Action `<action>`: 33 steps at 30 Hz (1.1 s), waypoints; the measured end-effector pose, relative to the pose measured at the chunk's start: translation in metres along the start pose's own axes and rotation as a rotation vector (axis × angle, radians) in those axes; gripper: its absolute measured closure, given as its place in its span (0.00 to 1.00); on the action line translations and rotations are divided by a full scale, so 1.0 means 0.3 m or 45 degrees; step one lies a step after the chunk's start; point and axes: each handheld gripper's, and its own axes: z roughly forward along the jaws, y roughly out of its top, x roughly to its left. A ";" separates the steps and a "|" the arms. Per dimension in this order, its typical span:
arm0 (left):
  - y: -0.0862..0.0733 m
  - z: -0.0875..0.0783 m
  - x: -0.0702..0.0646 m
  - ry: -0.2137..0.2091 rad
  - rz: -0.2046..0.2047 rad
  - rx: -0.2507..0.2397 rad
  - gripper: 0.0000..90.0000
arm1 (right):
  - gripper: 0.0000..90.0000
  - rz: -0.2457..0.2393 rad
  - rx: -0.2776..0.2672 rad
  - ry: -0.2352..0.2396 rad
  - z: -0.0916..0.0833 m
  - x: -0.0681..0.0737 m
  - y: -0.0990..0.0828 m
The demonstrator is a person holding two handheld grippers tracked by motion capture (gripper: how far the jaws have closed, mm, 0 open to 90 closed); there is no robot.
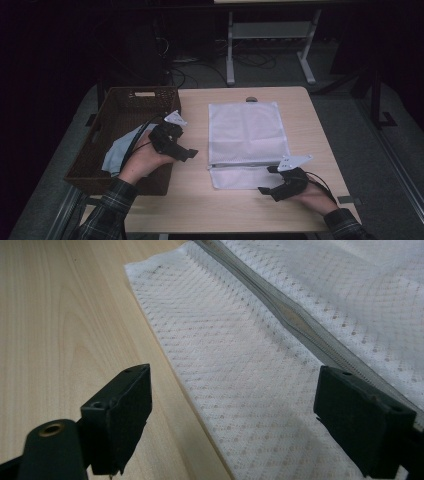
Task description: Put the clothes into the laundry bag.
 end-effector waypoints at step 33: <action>-0.222 -0.095 0.360 0.250 -0.211 0.126 0.03 | 0.17 -0.001 -0.003 -0.027 -0.006 -0.005 -0.003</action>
